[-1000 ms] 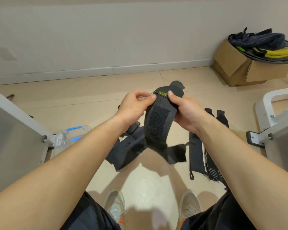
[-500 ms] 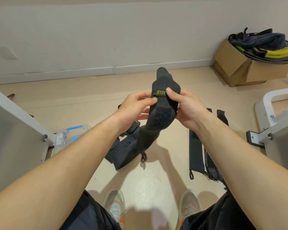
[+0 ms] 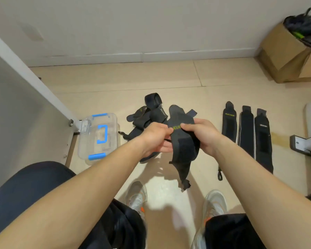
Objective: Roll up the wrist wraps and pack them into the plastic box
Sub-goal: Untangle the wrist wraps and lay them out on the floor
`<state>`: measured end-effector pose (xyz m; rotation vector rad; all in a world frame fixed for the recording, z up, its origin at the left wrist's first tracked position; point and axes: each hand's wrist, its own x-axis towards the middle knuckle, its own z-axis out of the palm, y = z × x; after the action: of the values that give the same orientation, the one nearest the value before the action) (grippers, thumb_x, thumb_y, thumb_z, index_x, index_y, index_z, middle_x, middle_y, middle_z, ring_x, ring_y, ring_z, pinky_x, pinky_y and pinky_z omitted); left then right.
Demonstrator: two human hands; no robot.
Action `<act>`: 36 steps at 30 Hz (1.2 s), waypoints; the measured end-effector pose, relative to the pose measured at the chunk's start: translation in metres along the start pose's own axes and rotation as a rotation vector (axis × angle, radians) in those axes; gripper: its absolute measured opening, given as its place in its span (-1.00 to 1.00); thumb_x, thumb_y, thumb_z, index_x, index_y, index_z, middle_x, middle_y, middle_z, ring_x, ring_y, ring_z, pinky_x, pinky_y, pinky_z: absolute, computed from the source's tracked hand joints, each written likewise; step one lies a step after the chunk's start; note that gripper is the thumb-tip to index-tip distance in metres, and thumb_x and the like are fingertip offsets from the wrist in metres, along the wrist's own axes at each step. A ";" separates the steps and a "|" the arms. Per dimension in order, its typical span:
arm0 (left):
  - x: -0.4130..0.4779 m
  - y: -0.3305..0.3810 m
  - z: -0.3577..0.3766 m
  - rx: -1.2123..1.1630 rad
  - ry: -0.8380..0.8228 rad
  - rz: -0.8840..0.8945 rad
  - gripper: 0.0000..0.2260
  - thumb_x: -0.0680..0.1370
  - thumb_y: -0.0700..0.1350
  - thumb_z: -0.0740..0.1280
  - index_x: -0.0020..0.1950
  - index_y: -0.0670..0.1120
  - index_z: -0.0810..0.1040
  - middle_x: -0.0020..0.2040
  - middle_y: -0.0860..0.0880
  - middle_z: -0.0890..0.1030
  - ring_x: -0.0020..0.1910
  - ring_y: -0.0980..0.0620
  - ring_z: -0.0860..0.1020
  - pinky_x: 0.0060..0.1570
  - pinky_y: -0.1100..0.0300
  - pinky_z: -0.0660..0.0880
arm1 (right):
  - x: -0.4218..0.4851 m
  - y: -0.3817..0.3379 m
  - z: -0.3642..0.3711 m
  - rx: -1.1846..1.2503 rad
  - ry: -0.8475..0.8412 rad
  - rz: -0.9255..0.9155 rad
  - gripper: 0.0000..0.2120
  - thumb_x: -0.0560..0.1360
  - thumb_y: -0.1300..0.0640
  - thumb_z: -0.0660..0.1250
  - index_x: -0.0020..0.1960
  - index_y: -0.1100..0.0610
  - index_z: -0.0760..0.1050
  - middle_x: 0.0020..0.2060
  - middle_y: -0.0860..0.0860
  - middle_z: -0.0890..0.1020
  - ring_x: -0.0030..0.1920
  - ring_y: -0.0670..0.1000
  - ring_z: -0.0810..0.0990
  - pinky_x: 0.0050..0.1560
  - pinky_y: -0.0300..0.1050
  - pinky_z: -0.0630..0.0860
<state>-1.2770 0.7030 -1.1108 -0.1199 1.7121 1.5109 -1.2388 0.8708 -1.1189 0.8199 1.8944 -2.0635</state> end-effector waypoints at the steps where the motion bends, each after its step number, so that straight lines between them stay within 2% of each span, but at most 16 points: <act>1: 0.004 -0.013 -0.001 0.071 0.021 -0.054 -0.79 0.71 -0.15 0.17 0.04 -0.17 0.58 -0.06 -0.19 0.72 -0.18 -0.13 0.73 -0.29 0.14 0.64 | 0.003 0.012 0.003 -0.031 0.014 0.043 -0.95 0.58 0.25 0.39 0.02 0.19 0.63 -0.04 0.18 0.74 -0.04 0.13 0.71 0.06 0.05 0.62; 5: 0.028 -0.052 -0.012 0.315 0.035 -0.173 -0.81 0.66 -0.15 0.20 0.01 -0.13 0.60 0.00 -0.15 0.71 -0.17 -0.08 0.72 -0.21 0.15 0.56 | 0.021 0.053 0.009 -0.082 0.102 0.152 -0.96 0.60 0.23 0.39 0.05 0.16 0.59 0.02 0.17 0.71 0.03 0.14 0.69 0.18 0.15 0.61; 8: 0.048 -0.062 -0.026 0.358 0.083 -0.196 -0.82 0.66 -0.13 0.22 0.12 -0.08 0.61 0.00 -0.12 0.72 -0.17 -0.06 0.70 -0.13 0.12 0.57 | 0.040 0.071 0.012 -0.055 0.121 0.174 -0.92 0.60 0.20 0.38 0.09 0.11 0.59 0.05 0.11 0.71 0.07 0.14 0.68 0.21 0.16 0.61; 10: 0.064 -0.062 -0.034 0.329 0.129 -0.209 -0.80 0.67 -0.13 0.21 0.18 -0.12 0.60 -0.03 -0.11 0.71 -0.21 -0.05 0.64 -0.25 0.21 0.54 | 0.054 0.076 0.015 -0.049 0.118 0.171 -0.95 0.60 0.20 0.39 0.05 0.10 0.60 0.01 0.09 0.72 0.04 0.11 0.69 0.20 0.15 0.61; 12: 0.082 -0.059 -0.044 0.282 0.178 -0.218 -0.81 0.69 -0.16 0.20 0.17 -0.17 0.57 -0.07 -0.13 0.65 -0.23 -0.06 0.54 -0.43 0.30 0.47 | 0.071 0.079 0.018 -0.070 0.117 0.168 -0.97 0.59 0.18 0.42 0.02 0.10 0.63 -0.04 0.06 0.74 0.00 0.09 0.70 0.20 0.15 0.62; 13: 0.093 -0.057 -0.050 0.272 0.210 -0.218 -0.83 0.69 -0.17 0.19 0.14 -0.17 0.56 -0.08 -0.14 0.62 -0.23 -0.06 0.51 -0.45 0.31 0.45 | 0.081 0.081 0.019 -0.084 0.115 0.163 -0.97 0.58 0.16 0.43 0.00 0.11 0.64 -0.07 0.05 0.74 0.00 0.08 0.71 0.21 0.16 0.61; 16: 0.137 -0.056 -0.074 0.299 0.348 -0.177 -0.82 0.69 -0.15 0.19 -0.03 -0.10 0.55 -0.09 -0.12 0.63 -0.19 -0.07 0.53 -0.25 0.19 0.51 | 0.116 0.083 0.023 -0.093 0.102 0.140 -0.96 0.57 0.14 0.45 -0.03 0.09 0.67 -0.14 0.00 0.76 -0.02 0.06 0.72 0.19 0.14 0.63; 19: 0.191 -0.057 -0.107 0.479 0.533 -0.090 -0.74 0.65 -0.15 0.18 -0.19 -0.05 0.55 -0.06 -0.12 0.70 -0.08 -0.15 0.65 0.07 -0.02 0.62 | 0.155 0.086 0.026 -0.114 0.091 0.127 -0.92 0.57 0.11 0.45 -0.05 0.11 0.67 -0.13 0.07 0.74 0.02 0.12 0.71 0.16 0.11 0.62; 22: 0.242 -0.054 -0.136 0.644 0.651 -0.051 -0.85 0.64 -0.12 0.19 0.01 -0.01 0.56 0.07 -0.05 0.67 0.08 -0.13 0.60 0.16 0.01 0.56 | 0.190 0.090 0.026 -0.136 0.077 0.119 -0.89 0.59 0.12 0.42 -0.07 0.12 0.67 -0.14 0.08 0.72 0.02 0.13 0.69 0.09 0.05 0.59; 24: 0.274 -0.052 -0.152 0.687 0.699 -0.047 -0.87 0.62 -0.10 0.24 0.11 0.00 0.57 0.10 -0.03 0.65 0.09 -0.11 0.58 0.15 0.04 0.54 | 0.207 0.094 0.025 -0.115 0.059 0.121 -0.93 0.59 0.14 0.41 -0.04 0.08 0.68 -0.12 0.04 0.74 0.02 0.10 0.70 0.11 0.03 0.60; 27: 0.323 -0.055 -0.167 0.543 0.730 -0.104 -0.83 0.61 -0.03 0.26 0.19 0.03 0.51 0.10 -0.05 0.68 0.10 -0.08 0.62 0.15 0.03 0.56 | 0.224 0.100 0.021 -0.070 0.051 0.157 -0.94 0.58 0.14 0.42 0.01 0.06 0.67 -0.12 -0.02 0.75 0.03 0.06 0.70 0.09 -0.05 0.57; 29: 0.348 -0.053 -0.166 0.352 0.708 -0.134 -0.68 0.62 -0.01 0.24 0.38 0.05 0.43 0.17 -0.09 0.66 0.10 -0.07 0.63 0.17 0.03 0.57 | 0.232 0.105 0.019 -0.035 0.040 0.173 -0.92 0.58 0.15 0.41 0.04 0.05 0.68 -0.08 -0.02 0.76 0.05 0.05 0.71 0.13 -0.03 0.58; 31: 0.358 -0.044 -0.157 0.150 0.670 -0.167 -0.61 0.66 -0.05 0.20 0.51 0.02 0.36 0.14 -0.09 0.64 -0.04 -0.02 0.62 0.00 0.11 0.58 | 0.237 0.108 0.020 -0.008 0.037 0.182 -0.89 0.58 0.16 0.41 0.06 0.02 0.67 -0.04 -0.04 0.76 0.07 0.05 0.70 0.21 0.02 0.58; 33: 0.362 -0.036 -0.150 -0.079 0.655 -0.202 -0.75 0.68 -0.09 0.21 0.33 -0.08 0.51 0.01 -0.10 0.62 -0.13 0.00 0.55 -0.22 0.19 0.49 | 0.239 0.110 0.021 0.007 0.050 0.197 -0.87 0.58 0.15 0.40 0.10 0.01 0.66 0.00 -0.04 0.75 0.11 0.06 0.68 0.27 0.07 0.56; 34: 0.364 -0.034 -0.150 -0.200 0.673 -0.212 -0.82 0.67 -0.10 0.25 0.21 -0.11 0.56 -0.01 -0.09 0.62 -0.13 0.00 0.54 -0.27 0.22 0.48 | 0.239 0.110 0.021 0.016 0.053 0.202 -0.86 0.58 0.14 0.40 0.11 0.02 0.66 0.01 -0.04 0.75 0.12 0.06 0.68 0.29 0.08 0.55; 36: 0.366 -0.033 -0.153 -0.385 0.726 -0.215 -0.84 0.62 -0.11 0.34 0.15 -0.15 0.58 -0.02 -0.06 0.65 -0.17 0.01 0.56 -0.31 0.25 0.51 | 0.238 0.109 0.021 0.033 0.052 0.202 -0.85 0.58 0.14 0.40 0.13 0.04 0.67 0.00 -0.03 0.75 0.12 0.06 0.68 0.30 0.09 0.55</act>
<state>-1.5746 0.7213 -1.3752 -1.1335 1.8239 1.7267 -1.3829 0.8839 -1.3382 1.0365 1.7267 -1.9736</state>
